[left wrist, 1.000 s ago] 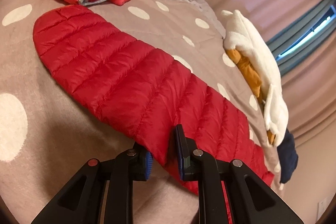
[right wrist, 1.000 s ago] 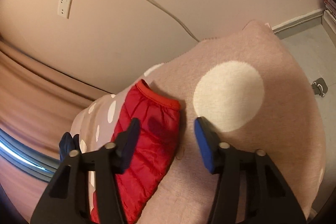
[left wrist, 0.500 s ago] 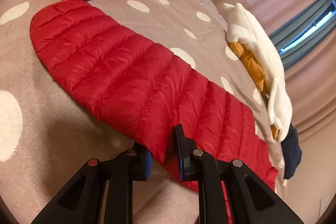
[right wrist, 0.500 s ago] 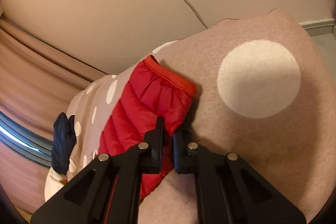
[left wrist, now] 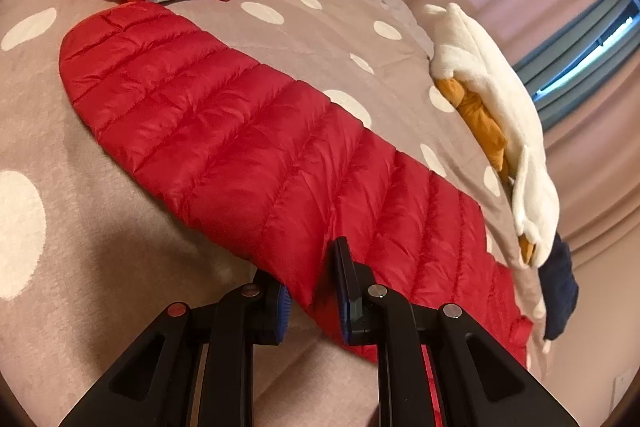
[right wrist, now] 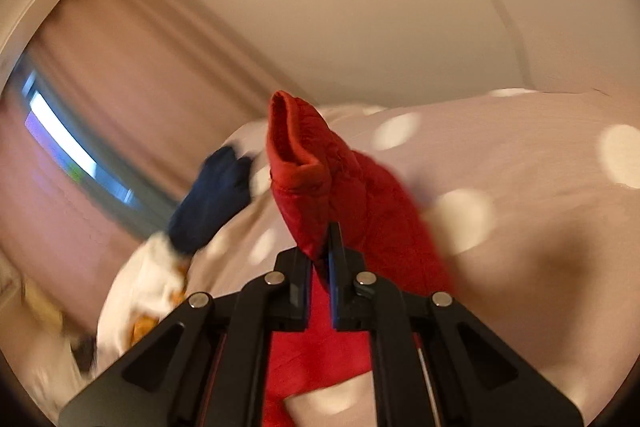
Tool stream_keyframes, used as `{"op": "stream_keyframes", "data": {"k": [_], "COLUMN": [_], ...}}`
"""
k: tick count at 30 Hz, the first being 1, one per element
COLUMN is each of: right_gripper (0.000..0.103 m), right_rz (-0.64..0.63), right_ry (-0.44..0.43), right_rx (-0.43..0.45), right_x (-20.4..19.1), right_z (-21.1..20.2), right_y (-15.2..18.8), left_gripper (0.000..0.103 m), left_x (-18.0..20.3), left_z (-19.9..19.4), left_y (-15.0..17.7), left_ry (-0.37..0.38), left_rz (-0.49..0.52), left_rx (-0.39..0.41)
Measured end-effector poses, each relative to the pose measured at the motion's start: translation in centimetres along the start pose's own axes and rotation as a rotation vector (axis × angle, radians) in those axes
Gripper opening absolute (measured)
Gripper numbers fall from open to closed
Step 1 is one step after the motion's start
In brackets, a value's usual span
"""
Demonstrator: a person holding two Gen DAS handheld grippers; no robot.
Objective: Fold large clothes
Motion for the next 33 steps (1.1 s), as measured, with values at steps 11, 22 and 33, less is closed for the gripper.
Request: {"op": "stream_keyframes", "data": {"k": [11,22,33], "right_gripper": [0.034,0.084,0.088], "right_rz": [-0.386,-0.426,-0.381], "right_ry": [-0.271,-0.249,0.197], "right_rx": [-0.364,-0.222,-0.183], "right_x": [-17.0,-15.2,-0.5], "right_z": [2.9,1.1,4.9], "right_y": [17.1,11.2,6.1], "left_gripper": [0.015,0.015,0.015], "left_x": [0.3,0.0,0.7], "left_z": [0.0,0.0,-0.2], "left_y": [0.3,0.6,0.4], "left_ry": [0.014,0.039,-0.034], "left_rz": [0.005,-0.032,0.043], "left_rx": [-0.023,-0.05,0.012]}}
Point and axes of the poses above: each gripper's, at about its wrist camera, not at the fingertips, and z roughly the way its jaws point, x to its right, y to its underside, the point moved 10 cm from there along z, roughly the way its jaws point, and after that the axes turned 3 degrees about -x, right-handed, at the moved point
